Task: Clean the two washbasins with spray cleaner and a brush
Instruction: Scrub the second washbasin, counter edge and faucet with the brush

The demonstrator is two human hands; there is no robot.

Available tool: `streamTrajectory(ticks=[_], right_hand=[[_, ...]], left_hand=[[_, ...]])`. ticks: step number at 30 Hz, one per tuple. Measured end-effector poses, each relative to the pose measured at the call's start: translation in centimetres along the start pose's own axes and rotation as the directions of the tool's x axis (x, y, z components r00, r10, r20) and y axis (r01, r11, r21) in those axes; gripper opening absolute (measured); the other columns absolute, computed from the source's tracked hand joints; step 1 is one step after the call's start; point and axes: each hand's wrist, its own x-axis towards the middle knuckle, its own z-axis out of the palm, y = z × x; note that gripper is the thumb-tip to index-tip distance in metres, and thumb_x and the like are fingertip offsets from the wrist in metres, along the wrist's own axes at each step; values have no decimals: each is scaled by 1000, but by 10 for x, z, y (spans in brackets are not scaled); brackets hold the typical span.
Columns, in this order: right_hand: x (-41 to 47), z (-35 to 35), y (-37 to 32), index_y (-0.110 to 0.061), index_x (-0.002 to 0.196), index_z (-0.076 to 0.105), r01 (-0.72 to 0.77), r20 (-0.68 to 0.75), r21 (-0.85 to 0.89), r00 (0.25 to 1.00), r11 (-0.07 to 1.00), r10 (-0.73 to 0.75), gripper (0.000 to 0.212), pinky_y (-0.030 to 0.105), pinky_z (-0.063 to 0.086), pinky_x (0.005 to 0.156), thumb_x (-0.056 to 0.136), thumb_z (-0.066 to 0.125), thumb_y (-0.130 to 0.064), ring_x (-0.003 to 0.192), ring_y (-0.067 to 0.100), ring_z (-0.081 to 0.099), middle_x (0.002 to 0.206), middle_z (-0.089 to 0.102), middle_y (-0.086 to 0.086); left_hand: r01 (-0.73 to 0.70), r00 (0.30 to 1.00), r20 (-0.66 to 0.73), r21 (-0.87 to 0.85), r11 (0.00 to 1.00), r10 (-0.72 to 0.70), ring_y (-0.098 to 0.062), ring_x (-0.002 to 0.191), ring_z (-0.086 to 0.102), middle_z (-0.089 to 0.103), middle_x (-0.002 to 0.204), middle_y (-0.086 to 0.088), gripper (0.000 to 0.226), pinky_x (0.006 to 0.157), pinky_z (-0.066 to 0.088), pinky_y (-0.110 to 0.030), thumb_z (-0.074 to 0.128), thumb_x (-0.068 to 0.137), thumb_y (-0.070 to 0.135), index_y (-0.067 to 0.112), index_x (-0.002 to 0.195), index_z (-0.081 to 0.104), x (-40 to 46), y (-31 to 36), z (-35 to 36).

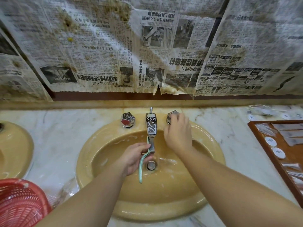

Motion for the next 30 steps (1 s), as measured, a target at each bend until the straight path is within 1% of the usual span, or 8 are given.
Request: streamTrajectory(ticks=[2,4,7,10,15,22,27,30], right_hand=[[-25,17,-8,-17,106,55,-151,100,254,987,955,129,19,38,46,77,103,42,-30,93,23,54,106,59,2],[-38,31,-18,-19,96,56,-444,405,465,876,766,262,35,38,51,70,106,35,-45,80,28,62,95,68,6],[-45,50,-33,-22,94,63,-618,631,570,752,542,193,48,39,56,56,104,32,-57,67,29,69,80,71,7],[-39,54,-44,-24,87,59,-529,560,572,810,627,172,32,42,55,73,104,40,-44,80,28,66,81,67,0],[-30,64,-42,-19,89,58,-488,540,466,818,738,200,30,34,42,65,103,42,-40,78,28,62,84,66,5],[-23,58,-38,-21,80,63,-470,499,500,843,727,202,27,27,36,52,98,53,-37,61,14,55,75,66,-1],[-20,49,-44,-21,86,62,-498,514,569,837,655,190,15,24,37,54,97,53,-23,67,8,56,76,64,-7],[-22,48,-45,-18,90,62,-500,492,594,846,630,207,12,20,36,50,97,52,-18,70,14,59,77,63,-8]], left_hand=[[1,1000,10,-32,999,-1,-32,96,68,71,105,-25,28,80,60,-34,68,94,7,-4,119,63,-1,0,0],[-4,1000,14,-54,999,5,-32,97,69,72,109,-27,29,84,59,-34,69,93,6,-6,118,63,-1,-1,-1],[-33,999,0,-54,998,33,-30,97,72,72,111,-28,23,88,59,-36,67,95,6,-8,113,65,0,-8,-2],[-61,998,-4,-40,997,61,-26,92,74,73,106,-25,19,85,62,-31,64,97,5,-7,111,68,-1,-13,-6],[-61,998,-30,69,996,63,-14,82,74,78,94,-9,17,69,59,-24,62,100,8,0,110,72,-2,-13,-4],[-47,998,-36,86,995,50,-21,74,65,68,91,-18,21,68,60,-26,65,97,7,-8,112,68,3,-5,-4],[-124,990,-60,23,992,125,-25,98,71,75,110,-19,18,87,60,-32,64,97,5,-2,113,69,10,2,2],[-139,988,-56,41,989,141,-24,96,71,75,109,-19,17,87,60,-30,63,99,7,-2,112,70,11,3,6]])
